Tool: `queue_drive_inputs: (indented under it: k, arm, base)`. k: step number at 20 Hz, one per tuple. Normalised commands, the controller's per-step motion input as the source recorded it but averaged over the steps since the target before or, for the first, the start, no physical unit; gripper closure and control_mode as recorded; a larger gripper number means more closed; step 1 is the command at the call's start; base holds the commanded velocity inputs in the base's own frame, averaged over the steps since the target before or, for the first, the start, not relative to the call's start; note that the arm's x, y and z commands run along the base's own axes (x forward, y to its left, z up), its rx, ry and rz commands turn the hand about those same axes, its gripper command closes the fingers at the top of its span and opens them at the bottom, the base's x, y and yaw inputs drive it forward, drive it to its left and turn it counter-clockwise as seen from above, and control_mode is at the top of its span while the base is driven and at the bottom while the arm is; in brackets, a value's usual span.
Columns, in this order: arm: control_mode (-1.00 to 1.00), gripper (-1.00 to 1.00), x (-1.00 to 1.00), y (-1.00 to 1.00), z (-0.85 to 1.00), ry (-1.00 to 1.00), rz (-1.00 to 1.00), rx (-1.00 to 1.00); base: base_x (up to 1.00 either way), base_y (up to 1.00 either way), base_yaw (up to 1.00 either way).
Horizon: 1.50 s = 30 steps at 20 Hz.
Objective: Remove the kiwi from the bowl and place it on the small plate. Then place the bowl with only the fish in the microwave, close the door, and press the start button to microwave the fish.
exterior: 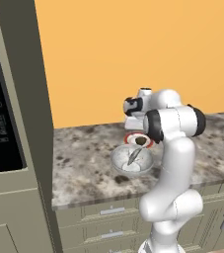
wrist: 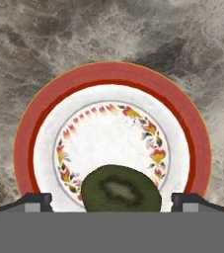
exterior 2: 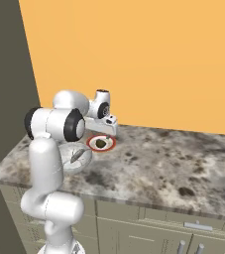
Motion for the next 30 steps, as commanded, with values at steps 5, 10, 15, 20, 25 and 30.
queue_drive_inputs:
  k: [5, 10, 15, 20, 25, 30]
  arm:
    - [-1.00, -1.00, -0.71, 0.03, 0.47, -0.21, 0.00, 0.04]
    - [-1.00, -1.00, -1.00, 0.01, -0.12, -0.04, 0.00, 0.16]
    - [-1.00, -1.00, -0.97, 0.00, -0.34, 0.03, 0.00, 0.19]
    - [-1.00, -1.00, -0.62, 0.00, -0.45, 0.01, 0.00, 0.17]
    - [-1.00, -1.00, -0.03, -0.06, -0.02, 0.01, 0.00, 0.11]
    - [-1.00, -1.00, -0.24, 0.19, 0.15, 0.08, 0.02, 0.01]
  base:
    - [0.00, 0.00, 0.00]
    - [0.00, 0.00, 0.00]
    - [0.00, 0.00, 0.00]
    - [0.00, 0.00, 0.00]
    - [0.00, 0.00, 0.00]
    - [0.00, 0.00, 0.00]
